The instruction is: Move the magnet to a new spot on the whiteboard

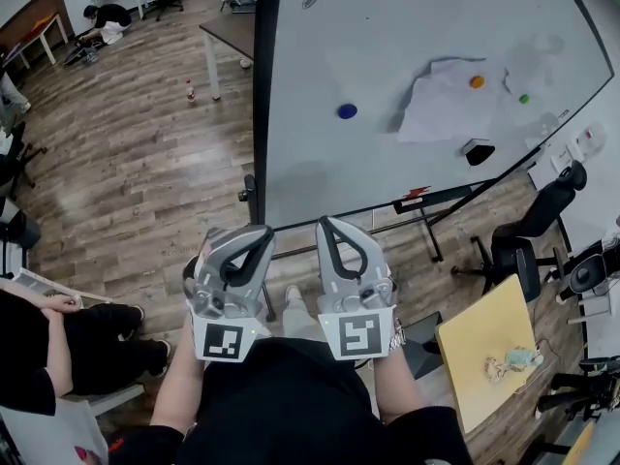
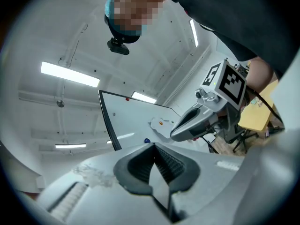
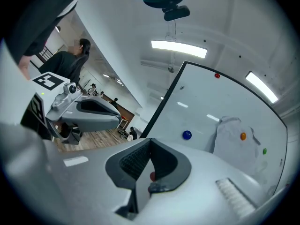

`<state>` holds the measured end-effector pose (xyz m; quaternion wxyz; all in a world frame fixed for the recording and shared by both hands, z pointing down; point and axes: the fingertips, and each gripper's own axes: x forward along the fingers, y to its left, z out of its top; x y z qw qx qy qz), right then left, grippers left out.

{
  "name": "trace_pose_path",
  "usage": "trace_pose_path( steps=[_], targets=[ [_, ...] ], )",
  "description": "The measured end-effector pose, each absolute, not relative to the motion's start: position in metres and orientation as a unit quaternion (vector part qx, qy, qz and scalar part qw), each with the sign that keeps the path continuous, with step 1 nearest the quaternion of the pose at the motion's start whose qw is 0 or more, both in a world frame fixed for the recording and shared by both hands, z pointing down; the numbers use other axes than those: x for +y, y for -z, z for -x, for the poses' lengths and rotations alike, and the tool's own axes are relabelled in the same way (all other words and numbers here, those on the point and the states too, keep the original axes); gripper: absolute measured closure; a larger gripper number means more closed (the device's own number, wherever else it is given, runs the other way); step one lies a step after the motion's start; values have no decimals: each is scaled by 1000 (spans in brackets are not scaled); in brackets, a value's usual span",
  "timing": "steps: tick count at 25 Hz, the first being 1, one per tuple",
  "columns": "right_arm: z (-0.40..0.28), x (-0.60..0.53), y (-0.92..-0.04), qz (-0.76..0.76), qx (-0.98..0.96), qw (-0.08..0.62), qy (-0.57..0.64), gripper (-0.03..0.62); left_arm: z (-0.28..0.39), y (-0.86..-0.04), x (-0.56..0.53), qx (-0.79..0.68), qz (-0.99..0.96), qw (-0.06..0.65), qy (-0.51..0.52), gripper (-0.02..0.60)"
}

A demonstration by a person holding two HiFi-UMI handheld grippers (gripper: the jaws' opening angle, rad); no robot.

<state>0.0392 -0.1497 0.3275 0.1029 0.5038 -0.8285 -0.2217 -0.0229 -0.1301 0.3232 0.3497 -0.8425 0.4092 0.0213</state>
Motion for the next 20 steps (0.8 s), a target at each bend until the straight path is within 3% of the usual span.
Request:
trace_pose_path(
  steps=[20],
  targets=[
    [-20, -133, -335, -500, -825, 90, 248, 592, 35, -327, -125, 412, 844, 341, -25, 580]
  ],
)
